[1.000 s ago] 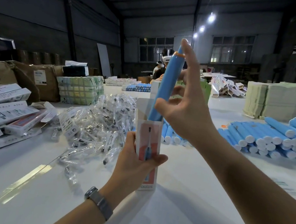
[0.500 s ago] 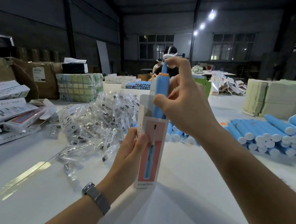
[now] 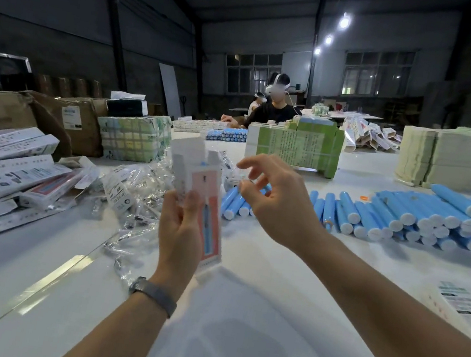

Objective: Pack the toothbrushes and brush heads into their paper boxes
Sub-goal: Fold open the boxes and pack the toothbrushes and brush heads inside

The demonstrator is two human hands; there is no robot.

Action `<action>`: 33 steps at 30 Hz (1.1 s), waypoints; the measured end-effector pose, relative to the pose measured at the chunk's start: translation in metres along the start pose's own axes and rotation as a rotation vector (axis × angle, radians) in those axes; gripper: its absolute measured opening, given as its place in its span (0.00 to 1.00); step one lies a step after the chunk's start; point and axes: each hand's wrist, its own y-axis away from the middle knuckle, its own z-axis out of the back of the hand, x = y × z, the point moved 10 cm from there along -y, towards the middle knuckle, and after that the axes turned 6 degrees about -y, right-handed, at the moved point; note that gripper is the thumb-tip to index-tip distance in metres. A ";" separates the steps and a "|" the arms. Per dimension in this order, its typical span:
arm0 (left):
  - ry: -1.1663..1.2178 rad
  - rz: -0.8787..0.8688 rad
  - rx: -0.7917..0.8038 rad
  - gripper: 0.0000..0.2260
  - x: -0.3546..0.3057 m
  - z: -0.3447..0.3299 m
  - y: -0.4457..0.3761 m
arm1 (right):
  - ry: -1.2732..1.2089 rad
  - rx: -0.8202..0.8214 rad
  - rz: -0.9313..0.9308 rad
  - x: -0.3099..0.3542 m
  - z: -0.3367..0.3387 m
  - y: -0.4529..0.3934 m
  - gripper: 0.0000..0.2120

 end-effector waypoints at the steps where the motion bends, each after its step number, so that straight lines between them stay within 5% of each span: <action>1: -0.025 0.009 -0.082 0.08 0.001 0.013 -0.006 | -0.004 0.002 -0.022 -0.006 -0.005 0.002 0.09; 3: -0.074 0.007 -0.228 0.07 0.001 0.036 -0.015 | 0.028 0.074 -0.114 -0.022 -0.025 0.006 0.08; 6: -0.122 -0.004 -0.355 0.07 -0.001 0.056 -0.019 | 0.192 0.432 -0.224 -0.045 -0.089 0.022 0.13; 9: -0.161 -0.017 -0.376 0.06 -0.003 0.058 -0.018 | 0.370 0.725 -0.148 -0.050 -0.147 0.034 0.23; 12: -0.190 -0.036 -0.364 0.06 -0.003 0.056 -0.018 | 0.455 0.834 -0.099 -0.056 -0.180 0.036 0.27; 19: -0.184 -0.057 -0.359 0.07 -0.001 0.055 -0.020 | 0.470 0.628 -0.015 -0.056 -0.171 0.018 0.08; 29: 0.003 -0.157 -0.068 0.03 -0.029 0.010 0.000 | 0.439 0.086 -0.129 -0.062 0.001 -0.013 0.04; 33: -0.046 -0.208 0.214 0.06 -0.027 -0.031 0.022 | -0.031 -0.112 -0.248 -0.068 0.051 -0.007 0.13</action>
